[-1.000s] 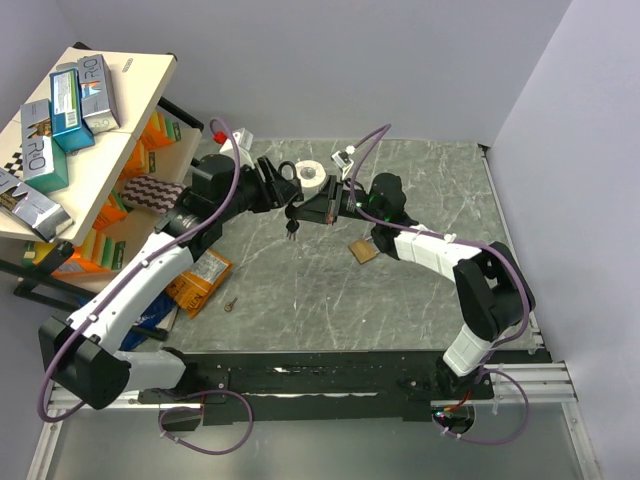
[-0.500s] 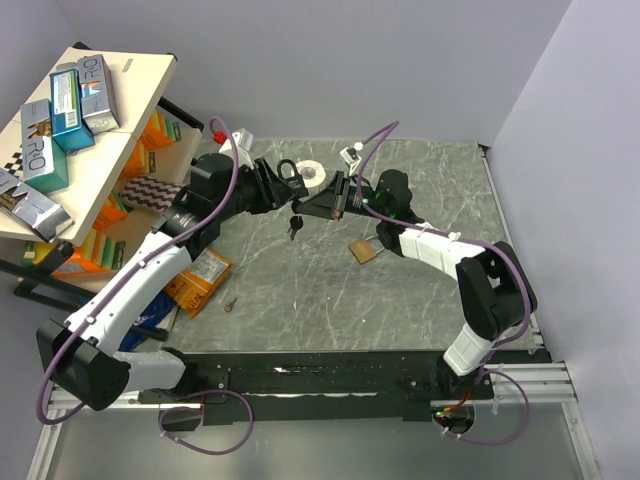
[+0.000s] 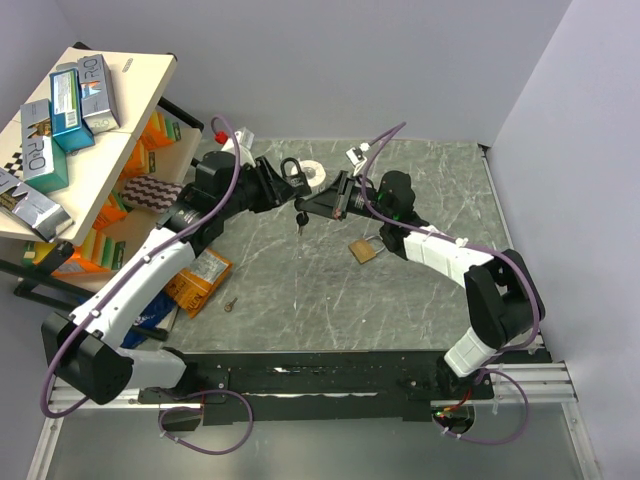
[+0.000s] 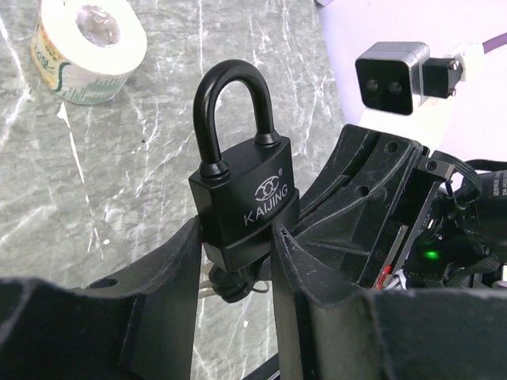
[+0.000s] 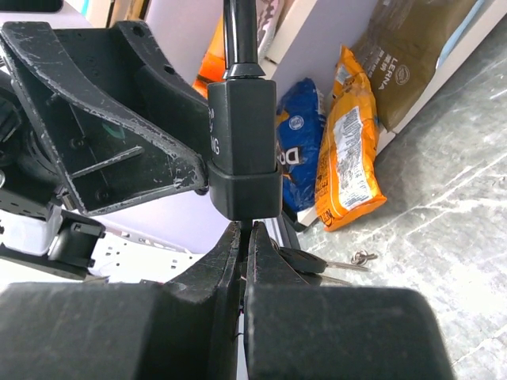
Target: Unlock with the key
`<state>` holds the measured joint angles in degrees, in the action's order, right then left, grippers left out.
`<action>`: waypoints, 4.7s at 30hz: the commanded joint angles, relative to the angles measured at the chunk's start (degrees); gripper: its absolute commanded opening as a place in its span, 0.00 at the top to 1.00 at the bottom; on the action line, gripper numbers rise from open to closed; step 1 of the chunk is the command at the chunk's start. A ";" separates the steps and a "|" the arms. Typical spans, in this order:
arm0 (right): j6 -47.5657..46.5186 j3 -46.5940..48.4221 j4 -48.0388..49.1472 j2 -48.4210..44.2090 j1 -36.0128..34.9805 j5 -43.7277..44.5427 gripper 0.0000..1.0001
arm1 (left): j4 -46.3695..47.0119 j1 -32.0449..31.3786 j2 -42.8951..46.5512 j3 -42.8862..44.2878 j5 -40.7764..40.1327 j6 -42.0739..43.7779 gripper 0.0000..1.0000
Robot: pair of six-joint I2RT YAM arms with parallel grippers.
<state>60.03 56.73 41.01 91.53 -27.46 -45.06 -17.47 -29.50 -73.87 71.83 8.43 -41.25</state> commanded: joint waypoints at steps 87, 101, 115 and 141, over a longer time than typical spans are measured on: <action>-31.03 21.84 -60.96 -10.93 -15.51 31.17 0.34 | 4.03 6.56 -1.19 -1.43 12.49 -16.40 0.99; -31.11 26.06 -65.45 -5.49 -18.06 37.94 0.38 | 5.17 6.56 0.13 -2.66 11.96 -17.02 0.99; -33.31 29.58 -65.27 -1.27 -19.03 37.59 0.46 | 5.34 6.56 0.30 -3.01 12.23 -17.10 0.99; -31.64 36.87 -71.51 5.68 -19.38 38.47 0.75 | 6.05 6.47 1.00 -4.42 11.61 -17.37 0.99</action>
<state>27.68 90.24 -30.11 96.03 -46.74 -7.07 -17.41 -22.68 -76.36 66.85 17.85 -56.80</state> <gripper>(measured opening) 0.365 0.322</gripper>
